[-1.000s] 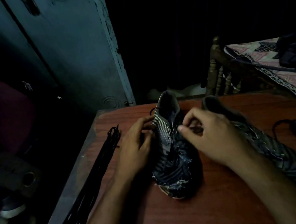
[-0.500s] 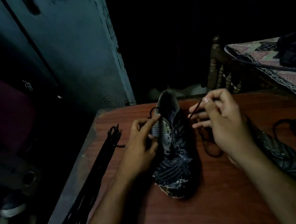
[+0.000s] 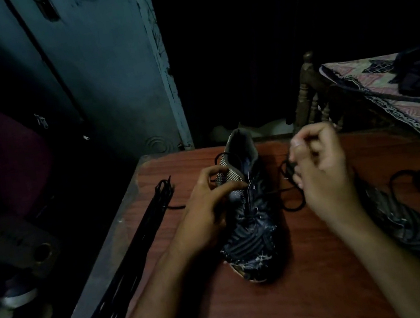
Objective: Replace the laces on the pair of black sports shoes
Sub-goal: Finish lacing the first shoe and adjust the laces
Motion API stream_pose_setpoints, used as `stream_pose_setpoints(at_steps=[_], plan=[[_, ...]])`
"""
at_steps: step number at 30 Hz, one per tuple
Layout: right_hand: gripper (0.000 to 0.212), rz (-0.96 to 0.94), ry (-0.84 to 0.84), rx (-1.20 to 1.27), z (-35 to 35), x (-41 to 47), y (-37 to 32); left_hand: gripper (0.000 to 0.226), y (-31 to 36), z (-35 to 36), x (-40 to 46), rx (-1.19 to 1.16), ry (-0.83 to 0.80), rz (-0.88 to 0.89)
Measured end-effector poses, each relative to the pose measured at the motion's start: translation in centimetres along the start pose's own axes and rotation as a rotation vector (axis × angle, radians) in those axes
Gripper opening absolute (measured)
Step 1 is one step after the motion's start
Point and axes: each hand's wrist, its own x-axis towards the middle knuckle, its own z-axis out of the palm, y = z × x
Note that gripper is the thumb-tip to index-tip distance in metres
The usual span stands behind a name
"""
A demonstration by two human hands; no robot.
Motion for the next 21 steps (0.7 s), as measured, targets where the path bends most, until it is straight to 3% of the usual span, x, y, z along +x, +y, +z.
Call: stream_pose_setpoints(at_steps=[3,6,10,14,21], plan=[[0.007,-0.074,-0.344,-0.486,0.2,-0.8,0.5,0.039,0.2,0.0,0.1,0.076,-0.019,0.011],[0.018,0.018,-0.591,-0.665,0.5,-1.4,0.6,0.027,0.2,0.0,0.3,0.119,-0.040,0.029],[0.015,0.095,-0.614,-0.598,0.2,-1.2,0.2,0.028,0.9,-0.1,0.1,0.218,-0.062,0.038],[0.008,0.031,-0.620,-0.574,-0.1,-1.1,-0.2,0.030,1.4,-0.4,0.0,0.285,-0.109,0.049],[0.005,-0.026,-0.586,-0.580,-0.1,-0.8,-0.1,0.031,0.9,0.1,-0.1,0.119,-0.149,0.005]])
